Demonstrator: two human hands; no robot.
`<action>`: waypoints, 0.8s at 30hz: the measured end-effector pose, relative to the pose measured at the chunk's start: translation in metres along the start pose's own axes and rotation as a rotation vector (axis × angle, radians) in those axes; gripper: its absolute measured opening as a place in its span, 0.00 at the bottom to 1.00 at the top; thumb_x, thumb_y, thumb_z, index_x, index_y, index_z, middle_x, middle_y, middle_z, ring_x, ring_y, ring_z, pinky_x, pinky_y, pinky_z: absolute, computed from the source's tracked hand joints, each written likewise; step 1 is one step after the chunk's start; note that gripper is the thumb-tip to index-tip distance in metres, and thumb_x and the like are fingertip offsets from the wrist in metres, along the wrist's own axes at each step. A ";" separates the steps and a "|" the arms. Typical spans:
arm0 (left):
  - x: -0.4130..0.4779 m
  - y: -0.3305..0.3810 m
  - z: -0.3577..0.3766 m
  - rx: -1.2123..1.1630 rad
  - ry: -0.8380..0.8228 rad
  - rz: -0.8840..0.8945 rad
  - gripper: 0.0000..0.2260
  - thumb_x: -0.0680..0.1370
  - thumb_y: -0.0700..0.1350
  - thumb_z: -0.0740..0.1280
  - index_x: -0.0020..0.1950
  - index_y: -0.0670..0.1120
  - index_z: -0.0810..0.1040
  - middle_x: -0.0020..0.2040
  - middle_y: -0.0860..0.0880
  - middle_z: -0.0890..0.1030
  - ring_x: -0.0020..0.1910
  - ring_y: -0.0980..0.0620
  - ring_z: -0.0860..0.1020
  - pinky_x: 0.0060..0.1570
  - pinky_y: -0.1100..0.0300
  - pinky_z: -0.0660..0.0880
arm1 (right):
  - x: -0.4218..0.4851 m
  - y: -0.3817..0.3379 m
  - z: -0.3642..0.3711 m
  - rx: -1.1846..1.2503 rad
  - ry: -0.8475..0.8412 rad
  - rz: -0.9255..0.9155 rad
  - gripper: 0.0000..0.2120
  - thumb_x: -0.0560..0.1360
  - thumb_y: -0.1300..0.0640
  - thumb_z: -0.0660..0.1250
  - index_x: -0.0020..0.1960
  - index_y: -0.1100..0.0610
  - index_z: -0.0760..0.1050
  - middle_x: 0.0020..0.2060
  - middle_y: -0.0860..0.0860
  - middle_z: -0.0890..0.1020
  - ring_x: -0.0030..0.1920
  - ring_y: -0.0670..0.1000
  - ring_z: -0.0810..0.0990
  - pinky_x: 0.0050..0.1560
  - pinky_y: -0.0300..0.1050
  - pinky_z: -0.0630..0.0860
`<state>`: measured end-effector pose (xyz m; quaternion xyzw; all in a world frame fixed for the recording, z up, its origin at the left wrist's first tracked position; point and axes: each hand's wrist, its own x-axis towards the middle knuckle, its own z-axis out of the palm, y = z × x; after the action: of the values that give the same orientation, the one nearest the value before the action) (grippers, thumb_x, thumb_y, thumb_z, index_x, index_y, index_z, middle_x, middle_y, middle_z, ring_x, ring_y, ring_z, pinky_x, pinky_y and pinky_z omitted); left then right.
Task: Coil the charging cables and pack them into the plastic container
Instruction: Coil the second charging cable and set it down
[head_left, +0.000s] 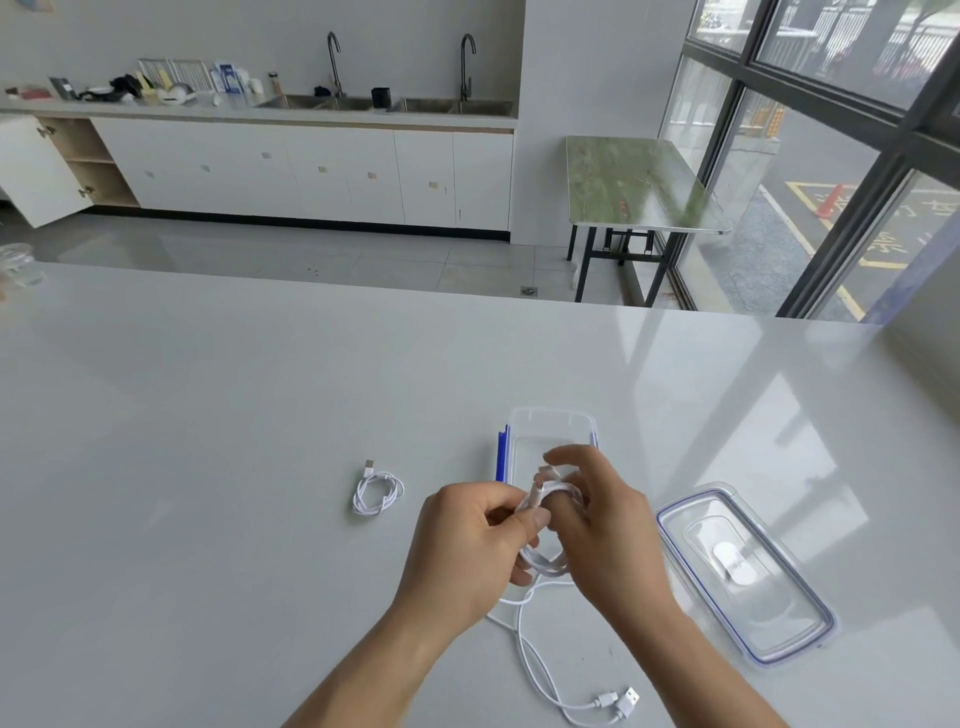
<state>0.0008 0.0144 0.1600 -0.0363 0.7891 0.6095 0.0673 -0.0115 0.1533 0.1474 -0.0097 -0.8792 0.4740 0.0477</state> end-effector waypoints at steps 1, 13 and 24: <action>0.001 0.000 -0.001 -0.043 -0.003 -0.017 0.08 0.77 0.41 0.71 0.38 0.45 0.85 0.31 0.49 0.81 0.26 0.50 0.79 0.31 0.59 0.79 | -0.002 -0.004 0.000 0.199 -0.029 0.091 0.14 0.74 0.66 0.64 0.52 0.48 0.77 0.37 0.47 0.86 0.36 0.52 0.82 0.38 0.46 0.77; 0.005 -0.005 -0.011 -0.300 -0.053 -0.153 0.05 0.77 0.41 0.71 0.46 0.42 0.87 0.34 0.48 0.83 0.30 0.50 0.78 0.34 0.55 0.80 | 0.000 -0.001 -0.009 0.877 -0.213 0.325 0.26 0.66 0.65 0.69 0.64 0.53 0.76 0.49 0.62 0.86 0.48 0.62 0.83 0.63 0.64 0.75; 0.005 -0.011 -0.013 -0.305 -0.049 -0.125 0.05 0.77 0.41 0.71 0.46 0.46 0.87 0.32 0.50 0.83 0.30 0.53 0.79 0.34 0.56 0.79 | 0.002 0.012 -0.001 0.804 -0.295 0.327 0.29 0.66 0.61 0.73 0.65 0.45 0.76 0.52 0.60 0.86 0.54 0.66 0.83 0.67 0.65 0.73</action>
<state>-0.0034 -0.0008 0.1524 -0.0804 0.6816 0.7177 0.1180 -0.0138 0.1606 0.1377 -0.0614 -0.6097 0.7752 -0.1534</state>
